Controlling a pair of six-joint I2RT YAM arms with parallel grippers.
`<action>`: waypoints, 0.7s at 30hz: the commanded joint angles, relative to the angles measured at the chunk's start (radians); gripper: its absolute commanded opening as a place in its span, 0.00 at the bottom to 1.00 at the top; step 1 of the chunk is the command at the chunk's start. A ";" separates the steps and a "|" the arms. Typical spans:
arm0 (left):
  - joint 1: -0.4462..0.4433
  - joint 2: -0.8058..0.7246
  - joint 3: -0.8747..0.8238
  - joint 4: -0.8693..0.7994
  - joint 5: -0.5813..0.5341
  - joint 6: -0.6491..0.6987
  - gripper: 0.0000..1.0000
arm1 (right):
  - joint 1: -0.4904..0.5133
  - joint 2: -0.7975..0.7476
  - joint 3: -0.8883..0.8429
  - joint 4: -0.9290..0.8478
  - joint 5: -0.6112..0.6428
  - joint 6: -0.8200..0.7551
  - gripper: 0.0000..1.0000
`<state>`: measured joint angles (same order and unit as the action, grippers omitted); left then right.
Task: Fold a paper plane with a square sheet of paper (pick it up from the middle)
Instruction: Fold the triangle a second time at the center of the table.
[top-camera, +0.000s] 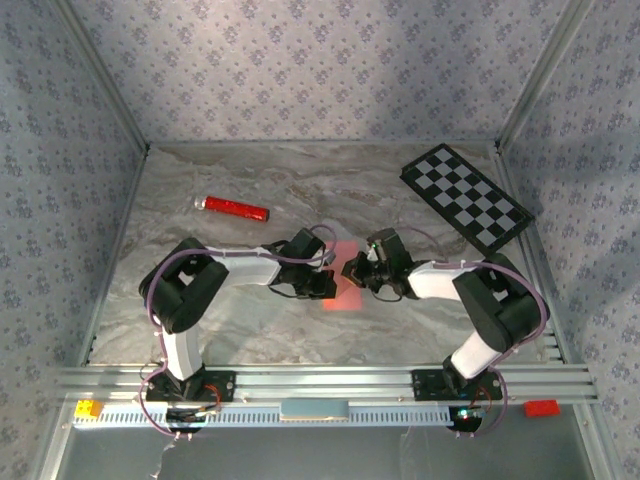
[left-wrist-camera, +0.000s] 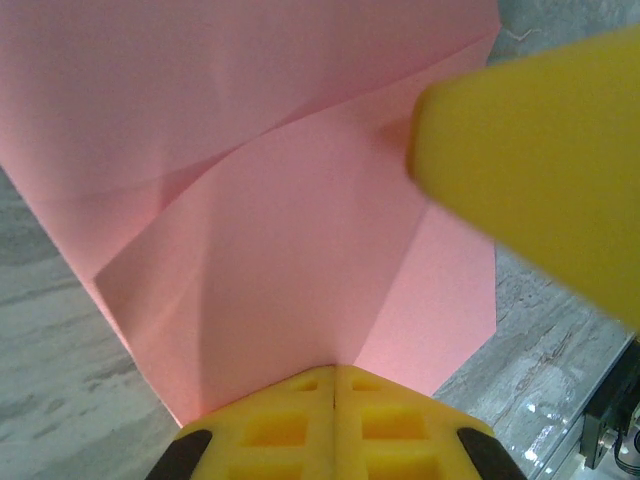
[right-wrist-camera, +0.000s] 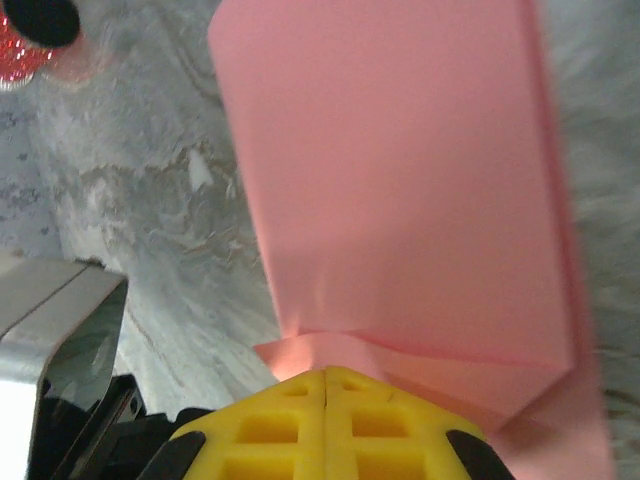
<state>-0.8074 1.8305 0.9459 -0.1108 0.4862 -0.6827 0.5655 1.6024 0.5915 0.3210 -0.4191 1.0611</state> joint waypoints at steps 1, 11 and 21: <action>-0.006 0.018 -0.021 -0.106 -0.055 -0.004 0.00 | 0.022 0.033 -0.015 0.004 -0.010 0.018 0.01; -0.006 0.006 -0.039 -0.109 -0.067 -0.005 0.00 | -0.072 0.072 -0.072 0.035 0.028 0.023 0.00; -0.006 0.003 -0.052 -0.094 -0.070 -0.015 0.00 | -0.182 0.054 -0.049 0.097 -0.024 0.015 0.01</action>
<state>-0.8082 1.8256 0.9382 -0.1013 0.4786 -0.6914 0.4042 1.6535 0.5377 0.4126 -0.4595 1.0847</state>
